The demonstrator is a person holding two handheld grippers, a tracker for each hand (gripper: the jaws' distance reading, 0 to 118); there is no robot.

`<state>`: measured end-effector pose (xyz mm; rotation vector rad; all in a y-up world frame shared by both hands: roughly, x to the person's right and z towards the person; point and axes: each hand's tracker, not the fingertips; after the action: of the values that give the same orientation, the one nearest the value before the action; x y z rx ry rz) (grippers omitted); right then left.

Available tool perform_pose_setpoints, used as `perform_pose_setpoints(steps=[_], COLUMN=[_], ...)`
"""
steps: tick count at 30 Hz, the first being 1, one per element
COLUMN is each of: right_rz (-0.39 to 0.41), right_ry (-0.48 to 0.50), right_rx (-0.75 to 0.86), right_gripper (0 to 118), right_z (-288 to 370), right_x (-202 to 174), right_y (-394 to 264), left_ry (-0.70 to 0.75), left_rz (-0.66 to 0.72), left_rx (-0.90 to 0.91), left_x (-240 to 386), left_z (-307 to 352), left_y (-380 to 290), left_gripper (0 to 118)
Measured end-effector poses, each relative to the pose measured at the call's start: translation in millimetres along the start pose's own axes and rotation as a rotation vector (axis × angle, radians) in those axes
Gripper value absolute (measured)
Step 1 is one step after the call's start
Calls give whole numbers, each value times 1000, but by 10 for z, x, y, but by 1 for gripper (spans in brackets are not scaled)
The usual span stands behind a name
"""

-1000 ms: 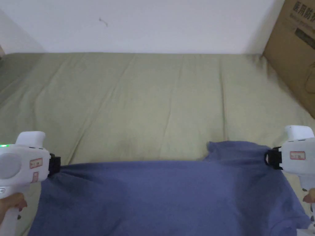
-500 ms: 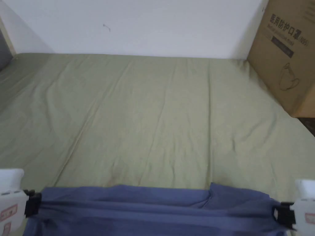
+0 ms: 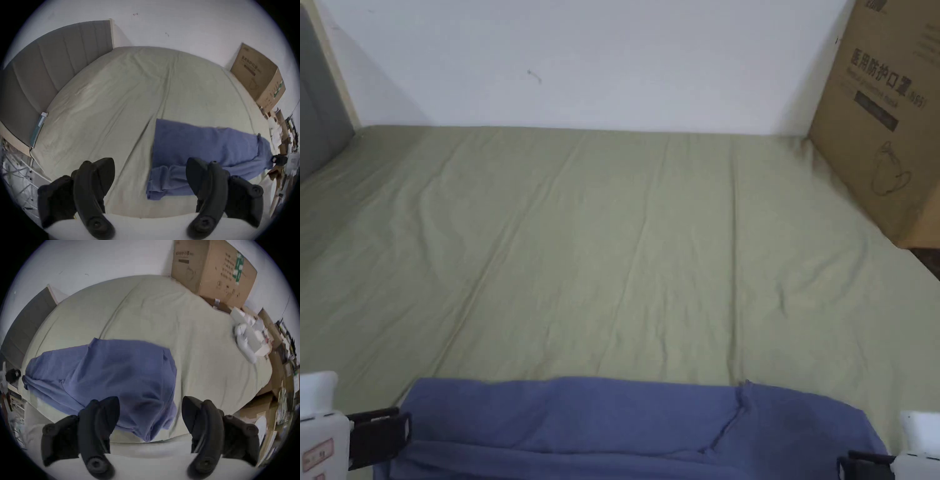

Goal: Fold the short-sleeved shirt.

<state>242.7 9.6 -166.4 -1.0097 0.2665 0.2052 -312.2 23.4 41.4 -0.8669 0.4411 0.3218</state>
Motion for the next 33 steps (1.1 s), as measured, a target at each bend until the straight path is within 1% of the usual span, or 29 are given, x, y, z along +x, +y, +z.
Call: perform_pose_setpoints(steps=[1,2,3,4,5,6,8,9,10,11,12,13,14,15,16,17,18,19,22,24,25,26,28,31,32,33], right_rz=[3,0,10,22,16,14,35,4,-20,-30,-35,-20,5,37,65,94,126,155,184,182,175,167,175,215,222,227], right_ry=[10,23,44,47,21,-20,16,39,100,143,164,169,171,172,177,183,189,187,170,179,188,195,205,180,173,166], right_rx=[15,29,51,73,75,71,75,68,46,41,34,29,28,27,24,16,11,9,5,-1,-10,-16,-32,-54,-61,-71], right_gripper=[83,77,62,31,0,0,0,0,0,0,0,0,0,0,0,0,0,0,0,0,0,0,0,0,0,0], right_z=[36,64,102,118,86,61,-33,-67,-98,-140,-172,-194,-212,-193,-198,-208,-218,-216,-241,-259,-267,-274,-254,-303,-321,-339], right_x=[-53,-107,-191,-292,-398,-486,-618,-696,-767,-814,-896,-980,-1056,-1188,-1270,-1333,-1394,-1456,-1582,-1603,-1615,-1623,-1653,-1642,-1640,-1639], right_y=[46,84,120,154,179,197,202,212,228,209,211,224,235,228,237,248,258,260,288,292,292,291,260,212,204,196], left_ry=[-14,-37,-56,-100,-115,-105,-128,-137,-144,-153,-165,-167,-176,-180,-176,-182,-207,-241,-350,-402,-436,-463,-521,-622,-645,-652], left_rz=[4,15,26,31,37,30,48,71,102,142,199,251,283,316,350,375,404,436,521,589,640,692,769,878,920,935], left_rx=[2,11,17,22,20,25,1,6,13,17,13,9,6,7,11,-2,-13,-21,-93,-127,-145,-141,-86,-86,-81,-85], left_x=[21,31,44,52,71,77,59,27,-38,-100,-187,-238,-300,-368,-429,-492,-536,-576,-713,-729,-637,-633,-684,-841,-862,-796], left_z=[49,83,118,130,120,124,103,95,90,83,78,95,90,72,45,-20,-53,-99,-426,-604,-636,-688,-750,-874,-900,-877], left_y=[24,32,37,31,18,-25,-73,-103,-128,-145,-159,-175,-196,-231,-266,-280,-306,-337,-422,-477,-523,-559,-592,-602,-604,-600], left_gripper=[95,91,76,46,0,0,0,0,0,0,0,1,15,37,62,92,108,115,115,115,115,115,116,116,110,94])
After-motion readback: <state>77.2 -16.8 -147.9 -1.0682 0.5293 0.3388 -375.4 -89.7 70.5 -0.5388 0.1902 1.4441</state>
